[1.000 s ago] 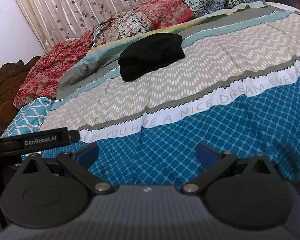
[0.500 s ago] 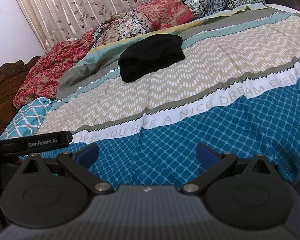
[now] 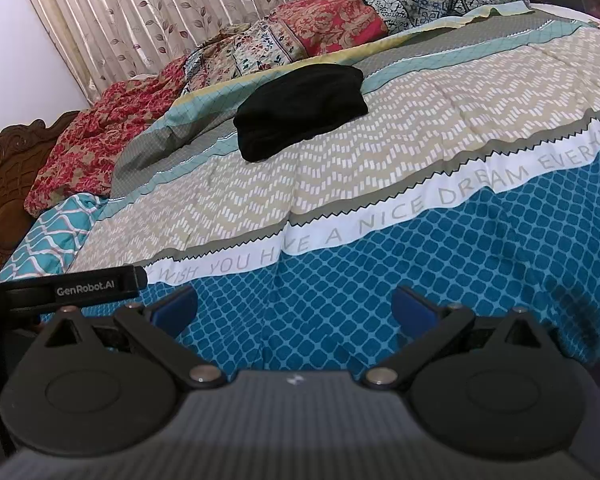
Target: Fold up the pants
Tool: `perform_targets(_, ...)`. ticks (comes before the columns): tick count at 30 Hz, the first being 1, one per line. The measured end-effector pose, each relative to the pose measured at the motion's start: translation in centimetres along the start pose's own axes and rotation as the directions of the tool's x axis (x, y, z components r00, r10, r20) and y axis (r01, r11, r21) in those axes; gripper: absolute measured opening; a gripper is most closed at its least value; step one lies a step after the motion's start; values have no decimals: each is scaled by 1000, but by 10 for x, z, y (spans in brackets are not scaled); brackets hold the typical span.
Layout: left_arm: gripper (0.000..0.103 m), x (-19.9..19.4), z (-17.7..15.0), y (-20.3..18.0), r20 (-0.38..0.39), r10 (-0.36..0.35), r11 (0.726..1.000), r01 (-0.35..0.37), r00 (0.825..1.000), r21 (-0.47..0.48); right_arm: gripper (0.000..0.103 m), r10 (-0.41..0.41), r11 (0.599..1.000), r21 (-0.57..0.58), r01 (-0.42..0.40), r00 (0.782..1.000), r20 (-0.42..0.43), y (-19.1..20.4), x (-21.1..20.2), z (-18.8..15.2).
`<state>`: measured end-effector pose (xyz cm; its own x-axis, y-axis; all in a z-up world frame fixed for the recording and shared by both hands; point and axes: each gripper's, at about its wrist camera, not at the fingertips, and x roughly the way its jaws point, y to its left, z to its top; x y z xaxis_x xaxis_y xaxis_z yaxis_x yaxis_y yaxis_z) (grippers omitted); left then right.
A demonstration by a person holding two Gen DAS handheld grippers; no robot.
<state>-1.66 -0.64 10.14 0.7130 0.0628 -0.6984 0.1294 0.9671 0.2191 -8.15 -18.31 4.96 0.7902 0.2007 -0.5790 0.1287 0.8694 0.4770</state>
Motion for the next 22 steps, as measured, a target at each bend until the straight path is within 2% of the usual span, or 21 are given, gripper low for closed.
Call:
perform_targets(8, 103, 2, 2, 2, -14, 16, 1000, -16, 1000, -16, 103, -2, 1000, 2, 2, 1000, -4, -1, 1, 0)
perform_targets(22, 103, 2, 0, -2, -35, -61, 998, 60, 998, -18, 103, -3, 1000, 0, 3, 1000, -1, -1, 2, -1)
